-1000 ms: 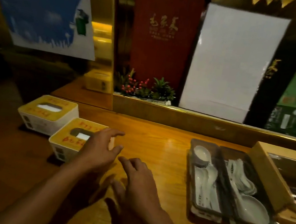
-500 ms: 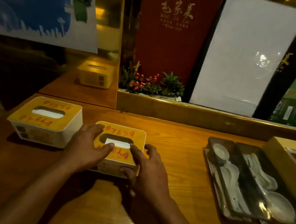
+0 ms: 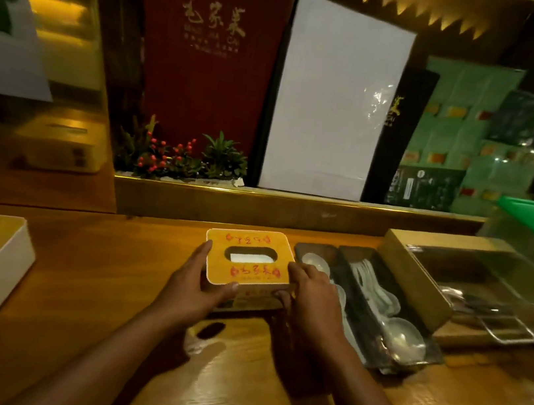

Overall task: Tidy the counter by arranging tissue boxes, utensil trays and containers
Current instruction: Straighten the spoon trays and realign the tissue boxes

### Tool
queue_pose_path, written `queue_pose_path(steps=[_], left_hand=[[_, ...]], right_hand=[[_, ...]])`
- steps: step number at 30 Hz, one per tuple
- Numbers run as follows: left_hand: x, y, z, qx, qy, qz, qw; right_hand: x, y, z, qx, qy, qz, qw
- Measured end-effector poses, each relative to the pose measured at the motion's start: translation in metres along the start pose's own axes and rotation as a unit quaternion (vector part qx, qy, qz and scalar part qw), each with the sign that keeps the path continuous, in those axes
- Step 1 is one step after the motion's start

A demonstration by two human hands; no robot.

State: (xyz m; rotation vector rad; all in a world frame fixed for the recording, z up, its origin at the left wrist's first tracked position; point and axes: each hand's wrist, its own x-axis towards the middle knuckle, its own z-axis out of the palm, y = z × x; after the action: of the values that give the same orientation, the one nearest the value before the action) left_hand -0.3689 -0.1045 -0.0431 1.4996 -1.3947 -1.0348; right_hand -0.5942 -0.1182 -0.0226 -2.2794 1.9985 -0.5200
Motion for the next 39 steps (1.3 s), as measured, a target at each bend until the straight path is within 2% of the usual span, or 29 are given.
queue_pose_path(steps=[10, 16, 23, 25, 28, 33, 36, 39], left_hand=[[0.02, 0.01, 0.017, -0.07, -0.028, -0.042, 0.996], [0.021, 0.012, 0.016, -0.062, -0.03, -0.047, 0.997], [0.014, 0.015, 0.014, -0.06, -0.02, -0.033, 0.997], [0.008, 0.013, 0.004, -0.036, -0.017, -0.033, 0.999], [-0.008, 0.013, -0.029, 0.044, 0.022, 0.001, 0.999], [-0.047, 0.003, -0.135, 0.162, 0.134, 0.097, 0.973], [-0.071, -0.012, -0.203, 0.241, 0.204, 0.116, 0.942], [-0.086, -0.034, -0.259, 0.28, 0.239, 0.111, 0.923]], right_hand=[[0.007, 0.024, 0.005, 0.056, 0.001, 0.025, 0.998], [0.008, 0.027, 0.01, 0.068, 0.01, 0.033, 0.997], [0.007, 0.016, -0.001, 0.054, -0.015, 0.033, 0.998], [0.005, -0.003, -0.005, 0.051, 0.019, 0.02, 0.998], [-0.001, -0.057, -0.007, 0.124, 0.057, -0.08, 0.987], [-0.015, -0.17, 0.025, 0.16, 0.002, -0.219, 0.963], [-0.023, -0.242, 0.059, 0.169, -0.04, -0.251, 0.952], [-0.026, -0.308, 0.093, 0.149, -0.069, -0.266, 0.95]])
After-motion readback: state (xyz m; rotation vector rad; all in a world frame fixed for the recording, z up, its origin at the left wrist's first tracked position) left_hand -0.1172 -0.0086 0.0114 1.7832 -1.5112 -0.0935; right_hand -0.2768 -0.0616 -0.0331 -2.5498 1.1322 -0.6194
